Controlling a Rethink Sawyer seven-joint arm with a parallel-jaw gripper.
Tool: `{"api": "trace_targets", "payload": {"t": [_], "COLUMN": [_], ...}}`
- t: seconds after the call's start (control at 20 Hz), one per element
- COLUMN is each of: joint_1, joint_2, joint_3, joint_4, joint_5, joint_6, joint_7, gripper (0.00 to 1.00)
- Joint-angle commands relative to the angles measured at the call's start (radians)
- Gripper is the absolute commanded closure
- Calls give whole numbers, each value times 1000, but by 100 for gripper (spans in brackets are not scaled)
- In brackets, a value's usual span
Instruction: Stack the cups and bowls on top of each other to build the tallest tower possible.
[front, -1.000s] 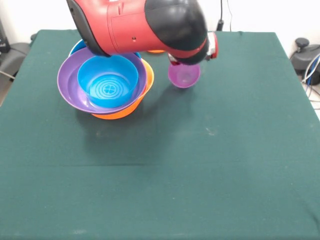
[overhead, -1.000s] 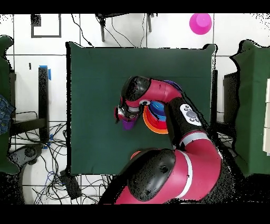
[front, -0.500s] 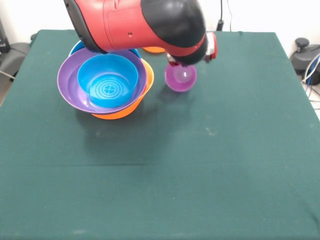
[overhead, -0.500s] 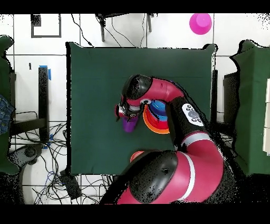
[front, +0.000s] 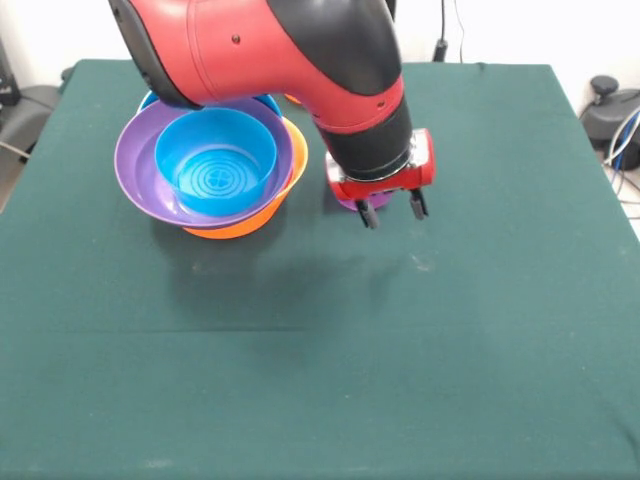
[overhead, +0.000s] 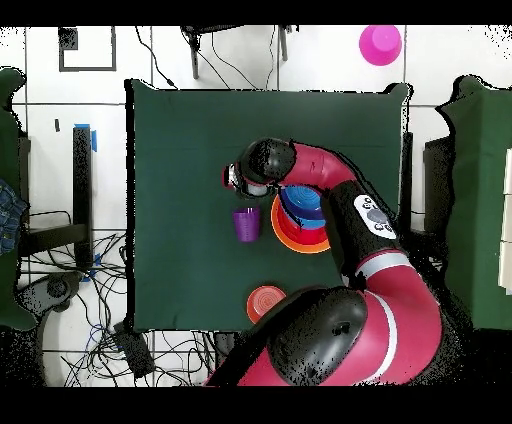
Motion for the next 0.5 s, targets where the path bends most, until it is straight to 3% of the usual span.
{"api": "trace_targets", "payload": {"t": [0.05,0.5], "joint_1": [11,21], "joint_2": [-27,-43], "joint_3": [86,107], "joint_4": [25,-16], "joint_5": [-51,-18], "joint_6": [32,116], "joint_7": [-171,-132], "gripper": [0,0]}}
